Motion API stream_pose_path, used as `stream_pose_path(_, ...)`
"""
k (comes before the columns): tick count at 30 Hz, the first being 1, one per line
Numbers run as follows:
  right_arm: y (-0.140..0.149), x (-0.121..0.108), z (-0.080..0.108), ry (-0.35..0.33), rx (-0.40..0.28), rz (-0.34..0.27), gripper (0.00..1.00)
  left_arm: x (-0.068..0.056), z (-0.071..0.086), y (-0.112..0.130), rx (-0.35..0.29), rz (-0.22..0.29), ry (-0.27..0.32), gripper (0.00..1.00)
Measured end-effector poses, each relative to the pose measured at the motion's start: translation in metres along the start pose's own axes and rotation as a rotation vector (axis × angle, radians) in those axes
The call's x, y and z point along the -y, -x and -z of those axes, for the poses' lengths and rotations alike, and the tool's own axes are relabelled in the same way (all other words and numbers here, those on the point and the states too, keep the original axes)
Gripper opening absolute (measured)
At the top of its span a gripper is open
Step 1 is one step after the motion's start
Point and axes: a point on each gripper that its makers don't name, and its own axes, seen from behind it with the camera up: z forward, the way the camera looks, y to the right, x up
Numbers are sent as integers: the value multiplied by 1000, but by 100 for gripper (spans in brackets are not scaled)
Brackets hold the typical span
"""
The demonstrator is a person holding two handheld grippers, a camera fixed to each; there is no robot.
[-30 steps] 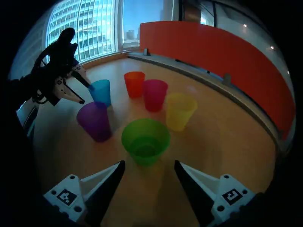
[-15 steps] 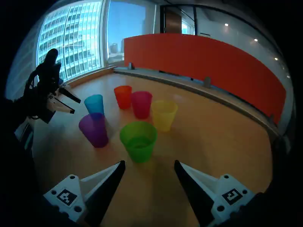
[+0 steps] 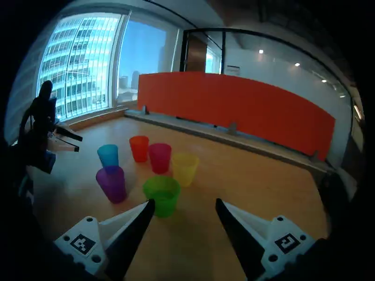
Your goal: Pour water
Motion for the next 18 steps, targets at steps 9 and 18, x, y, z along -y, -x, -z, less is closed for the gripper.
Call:
stream_pose_path(9, -22, -13, 15, 126, -123, -13, 100, 16, 30, -38, -201, 90, -114, 87)
stream_pose_path(18, -43, -21, 26, 207, -241, -50, 100, 17, 47, -50, -321, 143, -159, 87)
